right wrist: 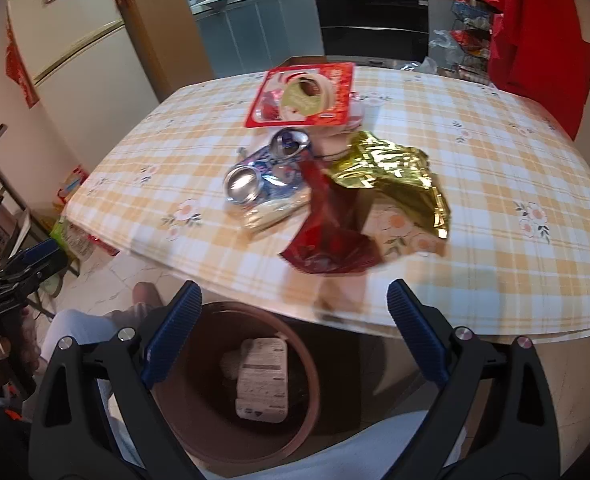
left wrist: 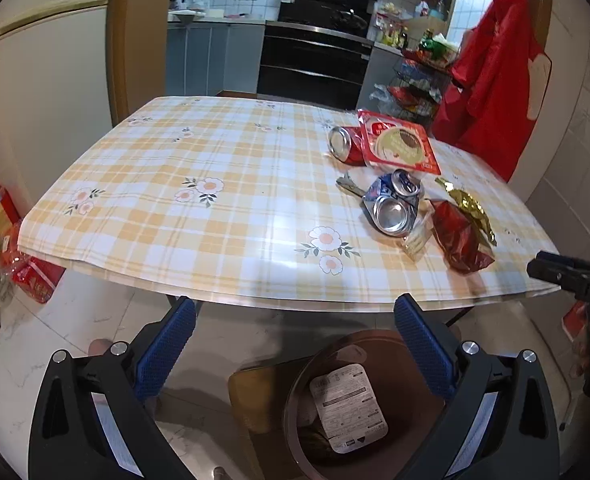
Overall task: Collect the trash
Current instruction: 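Grasp the gold foil wrapper with the right gripper while the left gripper grasps the yogurt lid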
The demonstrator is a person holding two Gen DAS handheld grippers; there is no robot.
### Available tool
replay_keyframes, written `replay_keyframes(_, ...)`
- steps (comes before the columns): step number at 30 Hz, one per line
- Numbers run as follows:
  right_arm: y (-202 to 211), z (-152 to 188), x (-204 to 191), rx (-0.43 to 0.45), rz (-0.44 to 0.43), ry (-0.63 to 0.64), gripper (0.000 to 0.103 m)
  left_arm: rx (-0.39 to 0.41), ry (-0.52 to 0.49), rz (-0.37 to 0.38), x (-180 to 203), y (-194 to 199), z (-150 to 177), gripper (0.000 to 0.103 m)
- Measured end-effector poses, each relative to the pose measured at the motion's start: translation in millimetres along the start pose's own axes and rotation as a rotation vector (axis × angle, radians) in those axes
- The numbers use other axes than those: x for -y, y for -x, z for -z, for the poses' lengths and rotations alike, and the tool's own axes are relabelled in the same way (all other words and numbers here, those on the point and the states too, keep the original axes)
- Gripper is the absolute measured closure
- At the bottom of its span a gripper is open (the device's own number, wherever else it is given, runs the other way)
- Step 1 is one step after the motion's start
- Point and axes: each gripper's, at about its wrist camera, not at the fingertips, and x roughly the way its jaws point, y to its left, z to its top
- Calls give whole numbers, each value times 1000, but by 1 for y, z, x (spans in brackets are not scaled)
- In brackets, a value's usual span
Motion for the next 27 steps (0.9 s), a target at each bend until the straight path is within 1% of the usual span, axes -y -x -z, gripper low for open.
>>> replay_keyframes(4,-5,-4,15,11,20,-17,10,-23,-19,0,6,-11,-2,6)
replay_keyframes(6,-7,-8,24,20,56,-13,10,-32,-26,2,8,-16,-4,6)
replay_keyframes(9,-12,-17,34,26,135,22,10,-41,-39,19,16,-24,-8,6)
replay_keyframes(13,-26,-32,46,24,217,126,12,-51,-83,53,34,-39,-17,7)
replay_keyframes(15,-41,-42,49,14,264,211,17,-61,-92,78,43,-49,-22,10)
replay_keyframes(18,-65,-52,52,-30,300,296,19,-76,-108,120,57,-65,-32,14)
replay_keyframes(20,-81,-56,52,-63,308,344,19,-78,-136,131,67,-73,-37,17)
replay_keyframes(23,-99,-58,49,-82,328,415,27,-80,-183,144,81,-85,-45,19)
replay_keyframes(25,-109,-59,48,-93,337,442,30,-83,-190,157,85,-92,-52,20)
replay_keyframes(26,-113,-59,48,-96,338,451,35,-85,-188,162,86,-94,-55,20)
replay_keyframes(27,-115,-60,47,-96,339,457,43,-86,-185,168,87,-97,-59,21)
